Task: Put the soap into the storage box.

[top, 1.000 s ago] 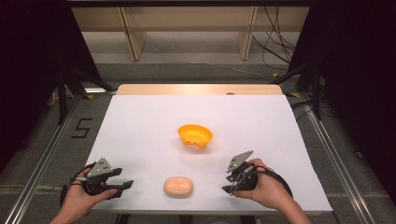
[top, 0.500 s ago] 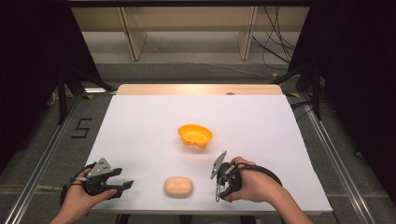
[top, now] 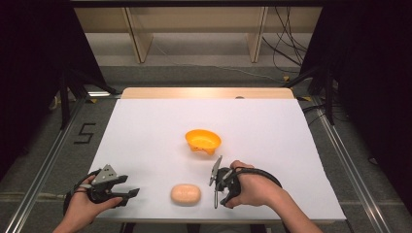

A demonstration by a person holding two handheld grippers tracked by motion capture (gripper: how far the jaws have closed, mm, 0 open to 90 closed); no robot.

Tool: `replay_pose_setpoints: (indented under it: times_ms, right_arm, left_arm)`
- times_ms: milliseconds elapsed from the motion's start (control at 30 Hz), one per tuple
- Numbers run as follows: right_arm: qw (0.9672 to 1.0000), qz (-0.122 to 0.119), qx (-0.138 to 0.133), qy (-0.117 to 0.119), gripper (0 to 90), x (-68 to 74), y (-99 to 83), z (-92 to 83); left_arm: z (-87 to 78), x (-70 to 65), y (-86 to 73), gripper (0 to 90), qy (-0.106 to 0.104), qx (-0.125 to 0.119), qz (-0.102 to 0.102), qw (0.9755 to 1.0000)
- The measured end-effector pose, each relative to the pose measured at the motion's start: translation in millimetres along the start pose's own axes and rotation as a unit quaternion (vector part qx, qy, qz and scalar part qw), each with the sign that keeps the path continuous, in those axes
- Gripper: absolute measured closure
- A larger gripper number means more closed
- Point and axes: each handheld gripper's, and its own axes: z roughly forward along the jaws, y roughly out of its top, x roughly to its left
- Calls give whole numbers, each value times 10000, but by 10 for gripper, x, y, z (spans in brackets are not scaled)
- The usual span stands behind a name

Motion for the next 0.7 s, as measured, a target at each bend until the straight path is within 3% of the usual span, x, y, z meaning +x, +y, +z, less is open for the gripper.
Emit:
replay_pose_setpoints:
  times_ms: [67,100,133,300,433,467,700]
  right_arm:
    - [9999,129,74,21,404,17,40,2]
    - [10000,-26,34,12,403,-9,50,16]
    - [9999,86,58,48,402,-4,58,24]
    - [9999,-85,83,76,395,-36,114,73]
    - [9998,93,152,113,392,-18,149,89]
    - [9999,-46,102,123,391,-36,159,108]
    - [9999,10,81,117,388,-35,203,111]
  left_arm:
    - [4,-1,2,324,34,-35,11,10000]
    - [0,2,2,324,-7,-37,19,10000]
    - [2,2,3,324,5,-40,16,10000]
    - [-1,5,6,323,-20,-16,29,10000]
    - [1,3,5,321,-14,-46,31,10000]
    - [1,2,6,320,-14,-56,28,10000]
    - [3,5,7,318,-6,-35,39,10000]
